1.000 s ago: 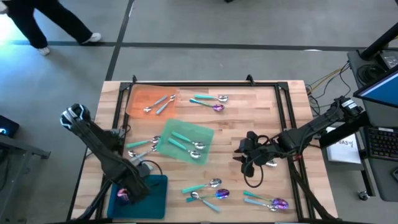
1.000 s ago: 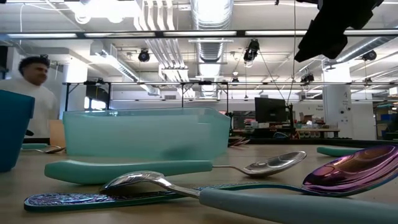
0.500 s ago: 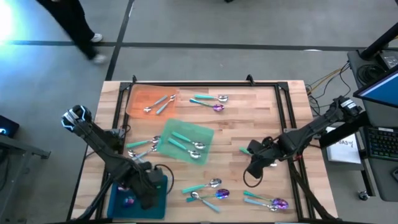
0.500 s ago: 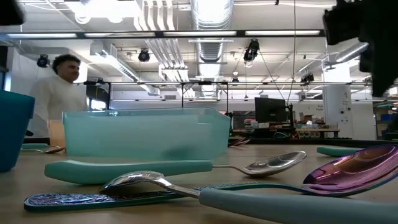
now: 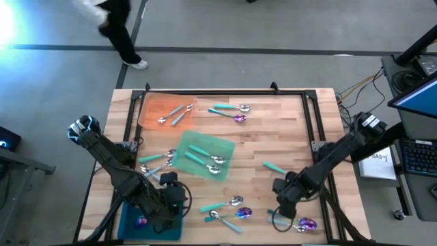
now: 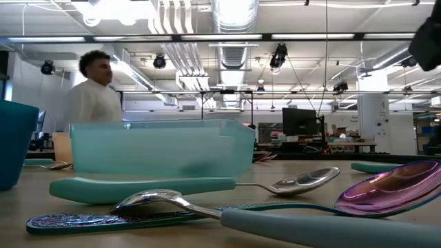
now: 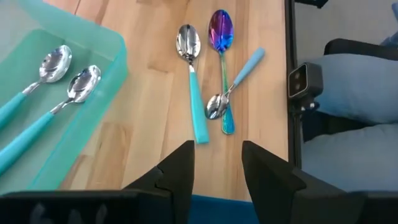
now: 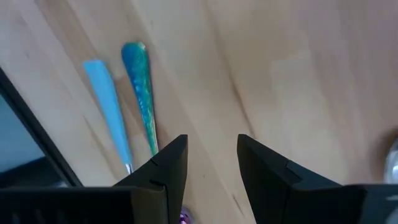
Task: Sort silverware by color (type)
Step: Put the blue spoon into the orange bin
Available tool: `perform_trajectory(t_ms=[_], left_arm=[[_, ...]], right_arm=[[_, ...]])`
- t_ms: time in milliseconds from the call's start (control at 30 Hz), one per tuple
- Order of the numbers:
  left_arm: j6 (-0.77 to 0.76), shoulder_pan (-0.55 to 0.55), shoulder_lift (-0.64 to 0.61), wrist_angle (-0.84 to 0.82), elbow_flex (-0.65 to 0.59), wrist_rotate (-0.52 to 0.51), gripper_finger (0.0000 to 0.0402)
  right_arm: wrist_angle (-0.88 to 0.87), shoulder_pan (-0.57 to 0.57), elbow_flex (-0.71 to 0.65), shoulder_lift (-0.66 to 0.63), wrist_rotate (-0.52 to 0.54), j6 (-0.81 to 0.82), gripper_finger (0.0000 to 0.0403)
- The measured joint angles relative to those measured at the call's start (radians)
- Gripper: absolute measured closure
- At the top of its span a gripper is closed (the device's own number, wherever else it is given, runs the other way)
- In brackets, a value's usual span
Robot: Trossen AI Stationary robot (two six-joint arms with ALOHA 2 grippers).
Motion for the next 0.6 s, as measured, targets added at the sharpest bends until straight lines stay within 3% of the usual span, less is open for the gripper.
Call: perform_trajectory(t_ms=[333,600], left_arm=[[0.022,0.002,0.0,-0.003,-0.003,-0.001,0.0284],[0.026,0.002,0.0,-0.003,-0.004,-0.001,0.0284]], right_arm=[[0.196,0.092,0.062,0.105,0.001,0.068,0.0273],[0.196,0.122,0.163,0.257,0.0,0.071,0.0273]])
